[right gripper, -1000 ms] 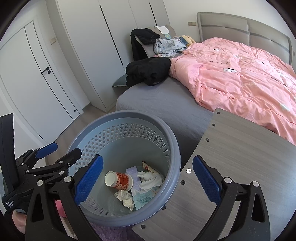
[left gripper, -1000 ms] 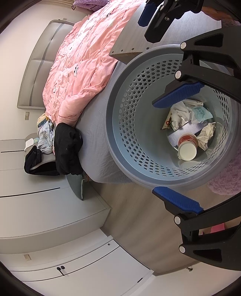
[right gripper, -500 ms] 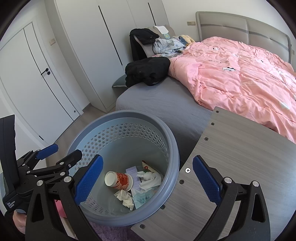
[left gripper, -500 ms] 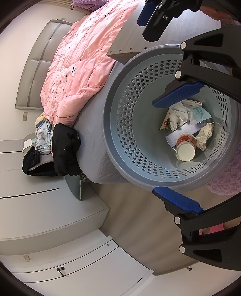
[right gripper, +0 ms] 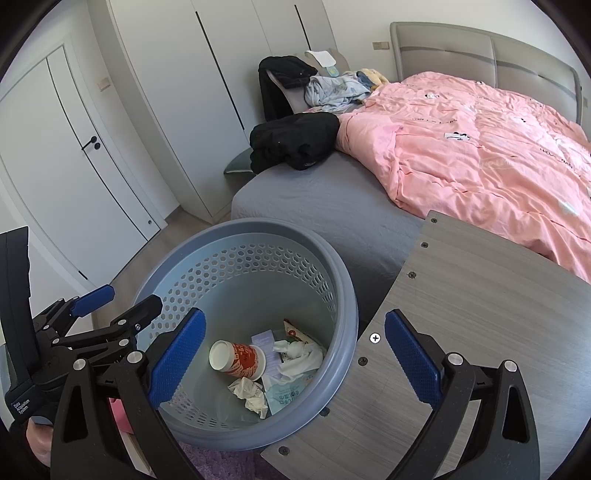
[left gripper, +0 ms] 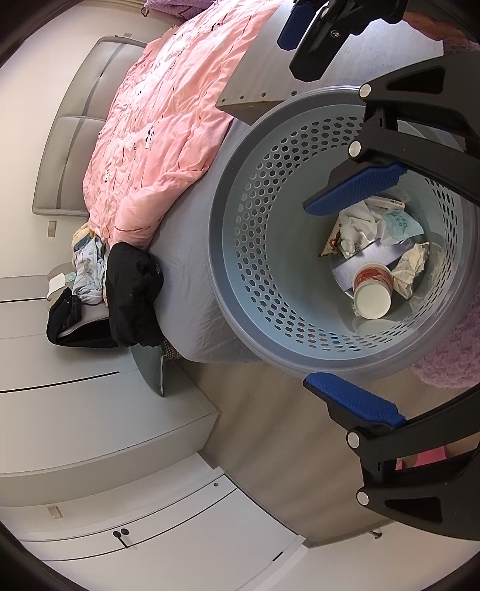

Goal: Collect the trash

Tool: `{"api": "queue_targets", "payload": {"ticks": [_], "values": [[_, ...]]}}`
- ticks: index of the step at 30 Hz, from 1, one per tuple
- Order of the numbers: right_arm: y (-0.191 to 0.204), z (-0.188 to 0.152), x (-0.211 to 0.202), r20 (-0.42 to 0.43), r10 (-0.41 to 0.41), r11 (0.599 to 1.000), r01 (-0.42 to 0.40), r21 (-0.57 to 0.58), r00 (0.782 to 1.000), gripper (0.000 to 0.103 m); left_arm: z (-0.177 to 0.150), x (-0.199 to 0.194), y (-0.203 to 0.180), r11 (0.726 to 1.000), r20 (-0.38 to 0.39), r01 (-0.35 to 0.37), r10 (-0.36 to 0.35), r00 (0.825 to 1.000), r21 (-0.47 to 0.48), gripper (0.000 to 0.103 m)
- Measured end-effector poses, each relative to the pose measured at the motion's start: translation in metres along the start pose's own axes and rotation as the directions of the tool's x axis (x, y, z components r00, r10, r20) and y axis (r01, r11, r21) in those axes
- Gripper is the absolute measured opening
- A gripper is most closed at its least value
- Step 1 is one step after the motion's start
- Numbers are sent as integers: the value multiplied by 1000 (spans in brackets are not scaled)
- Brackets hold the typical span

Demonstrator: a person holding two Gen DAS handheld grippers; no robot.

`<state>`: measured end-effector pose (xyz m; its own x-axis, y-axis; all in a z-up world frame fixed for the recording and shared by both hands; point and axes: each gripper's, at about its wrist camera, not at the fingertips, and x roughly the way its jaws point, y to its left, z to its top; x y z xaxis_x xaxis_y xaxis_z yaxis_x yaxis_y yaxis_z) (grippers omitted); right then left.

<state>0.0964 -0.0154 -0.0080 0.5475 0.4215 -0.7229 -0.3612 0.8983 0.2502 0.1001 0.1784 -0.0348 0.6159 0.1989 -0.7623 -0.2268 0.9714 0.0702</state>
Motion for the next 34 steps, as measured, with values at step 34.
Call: {"api": "queue_targets", "payload": {"ticks": [34], "values": [[3,0,1,-2,-1,1000,1,-4,1000,96,1,1,1,1000,-6,-3,3,1000,1,83]]}}
